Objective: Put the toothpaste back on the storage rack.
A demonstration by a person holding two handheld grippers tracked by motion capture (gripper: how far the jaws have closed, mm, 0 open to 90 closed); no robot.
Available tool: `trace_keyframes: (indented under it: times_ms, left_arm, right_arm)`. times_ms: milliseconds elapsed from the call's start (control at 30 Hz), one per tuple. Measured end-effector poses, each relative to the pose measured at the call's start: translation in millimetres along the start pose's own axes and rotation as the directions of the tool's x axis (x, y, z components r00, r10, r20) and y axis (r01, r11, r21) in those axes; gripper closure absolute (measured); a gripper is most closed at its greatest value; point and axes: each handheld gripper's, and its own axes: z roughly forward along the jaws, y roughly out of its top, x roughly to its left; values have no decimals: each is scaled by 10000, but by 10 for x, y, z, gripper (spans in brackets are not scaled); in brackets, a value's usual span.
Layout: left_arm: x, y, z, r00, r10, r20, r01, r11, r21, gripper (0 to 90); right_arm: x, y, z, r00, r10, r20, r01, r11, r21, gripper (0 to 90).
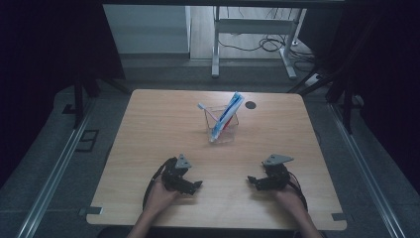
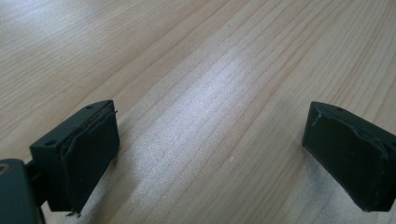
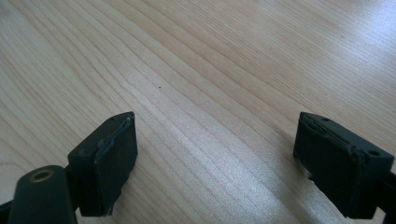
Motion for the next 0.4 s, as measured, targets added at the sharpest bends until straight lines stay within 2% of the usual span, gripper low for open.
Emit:
trace_keyframes:
  times_ms: [67, 400]
  left_arm:
    - [-7, 4, 4, 9999, 109, -66, -109, 9999, 54, 42]
    - [-19, 11, 15, 9999, 0, -154, 2, 9999, 133, 23]
  right_arm:
    - [0, 0, -1, 10000, -1, -7, 1, 10000, 7, 136]
    - [1, 0, -1, 10000, 12, 1, -12, 10000, 13, 136]
